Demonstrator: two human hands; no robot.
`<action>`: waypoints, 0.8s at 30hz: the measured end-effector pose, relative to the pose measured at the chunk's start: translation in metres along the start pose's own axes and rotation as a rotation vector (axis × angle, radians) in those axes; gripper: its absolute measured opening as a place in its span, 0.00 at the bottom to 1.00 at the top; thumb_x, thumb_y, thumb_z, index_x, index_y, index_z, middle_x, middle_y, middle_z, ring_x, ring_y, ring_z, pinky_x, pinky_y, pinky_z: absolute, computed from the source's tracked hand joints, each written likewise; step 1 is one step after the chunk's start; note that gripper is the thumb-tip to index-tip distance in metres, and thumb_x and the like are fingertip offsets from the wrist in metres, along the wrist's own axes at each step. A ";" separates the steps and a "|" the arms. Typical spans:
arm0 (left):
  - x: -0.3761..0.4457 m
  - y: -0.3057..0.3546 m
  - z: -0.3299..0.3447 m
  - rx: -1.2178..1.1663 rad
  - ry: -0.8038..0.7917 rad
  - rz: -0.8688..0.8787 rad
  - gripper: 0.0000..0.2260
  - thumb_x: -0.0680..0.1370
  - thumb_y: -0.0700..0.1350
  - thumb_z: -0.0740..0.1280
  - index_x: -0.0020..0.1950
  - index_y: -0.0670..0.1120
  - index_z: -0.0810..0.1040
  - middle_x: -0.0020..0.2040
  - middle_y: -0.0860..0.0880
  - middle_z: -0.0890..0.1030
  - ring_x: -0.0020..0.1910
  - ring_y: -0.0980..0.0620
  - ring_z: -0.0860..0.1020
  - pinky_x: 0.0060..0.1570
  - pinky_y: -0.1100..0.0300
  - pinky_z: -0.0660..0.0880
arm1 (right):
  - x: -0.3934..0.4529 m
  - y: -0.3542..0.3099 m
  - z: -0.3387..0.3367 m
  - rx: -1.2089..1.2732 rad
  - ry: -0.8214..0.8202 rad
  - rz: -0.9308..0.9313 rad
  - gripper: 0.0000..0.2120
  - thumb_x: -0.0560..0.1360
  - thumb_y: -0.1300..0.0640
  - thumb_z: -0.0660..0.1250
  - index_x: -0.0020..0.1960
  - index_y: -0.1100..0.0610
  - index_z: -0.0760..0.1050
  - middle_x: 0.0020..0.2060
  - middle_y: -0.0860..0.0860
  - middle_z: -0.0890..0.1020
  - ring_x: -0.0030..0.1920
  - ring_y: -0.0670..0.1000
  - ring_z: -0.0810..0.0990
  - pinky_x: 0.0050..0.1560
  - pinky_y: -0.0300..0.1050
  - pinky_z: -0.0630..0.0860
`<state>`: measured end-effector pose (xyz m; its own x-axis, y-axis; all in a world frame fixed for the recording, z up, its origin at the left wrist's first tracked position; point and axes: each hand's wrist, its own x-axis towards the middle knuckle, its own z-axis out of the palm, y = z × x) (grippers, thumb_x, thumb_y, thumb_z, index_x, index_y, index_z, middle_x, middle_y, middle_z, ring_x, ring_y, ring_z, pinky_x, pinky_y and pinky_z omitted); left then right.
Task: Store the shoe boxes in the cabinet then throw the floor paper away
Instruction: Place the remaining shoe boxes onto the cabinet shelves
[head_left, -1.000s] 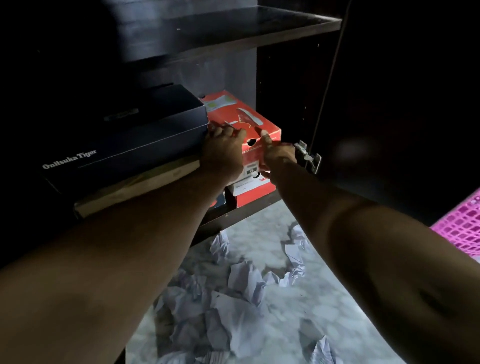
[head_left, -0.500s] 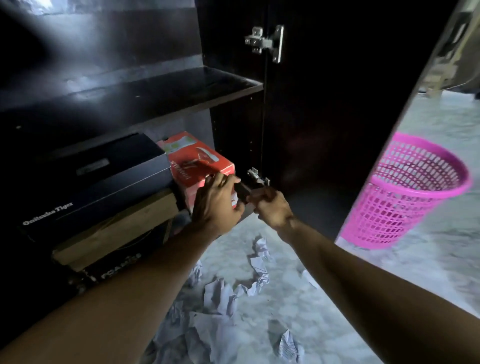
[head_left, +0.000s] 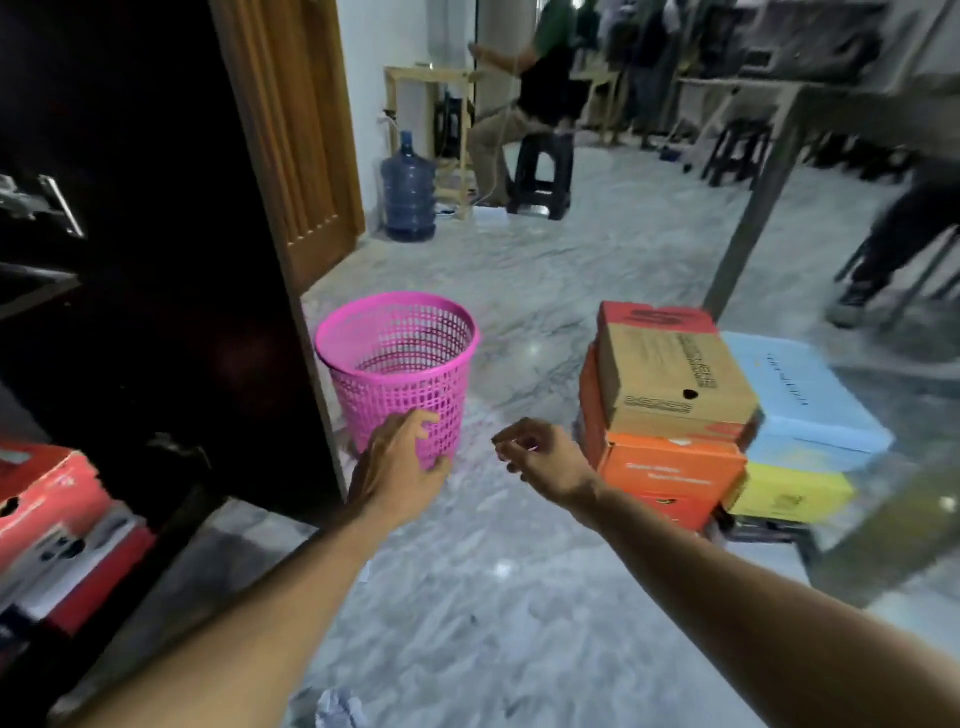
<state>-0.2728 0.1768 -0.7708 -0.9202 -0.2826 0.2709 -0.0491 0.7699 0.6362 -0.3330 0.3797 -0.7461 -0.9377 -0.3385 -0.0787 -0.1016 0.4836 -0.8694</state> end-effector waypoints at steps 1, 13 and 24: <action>0.007 0.019 0.016 -0.015 -0.043 0.013 0.21 0.69 0.52 0.73 0.61 0.52 0.78 0.51 0.50 0.80 0.51 0.45 0.82 0.51 0.50 0.80 | -0.001 0.013 -0.023 0.010 0.072 0.018 0.07 0.75 0.54 0.71 0.50 0.53 0.85 0.44 0.55 0.88 0.41 0.52 0.85 0.43 0.45 0.79; 0.097 0.183 0.172 -0.376 -0.293 -0.253 0.19 0.80 0.54 0.70 0.70 0.51 0.76 0.65 0.48 0.79 0.61 0.49 0.77 0.63 0.55 0.74 | 0.047 0.120 -0.222 0.089 0.877 0.288 0.19 0.76 0.50 0.69 0.64 0.56 0.75 0.61 0.59 0.75 0.62 0.62 0.77 0.68 0.52 0.73; 0.139 0.211 0.243 -0.473 -0.420 -0.421 0.36 0.79 0.63 0.66 0.83 0.54 0.56 0.81 0.49 0.65 0.77 0.43 0.67 0.76 0.44 0.66 | 0.090 0.176 -0.246 0.025 0.758 0.520 0.36 0.76 0.37 0.67 0.75 0.59 0.69 0.70 0.61 0.71 0.72 0.64 0.70 0.72 0.62 0.69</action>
<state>-0.5051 0.4392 -0.7748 -0.9357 -0.1835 -0.3014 -0.3446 0.2907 0.8926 -0.5167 0.6334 -0.7860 -0.8312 0.5406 -0.1297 0.3927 0.4059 -0.8252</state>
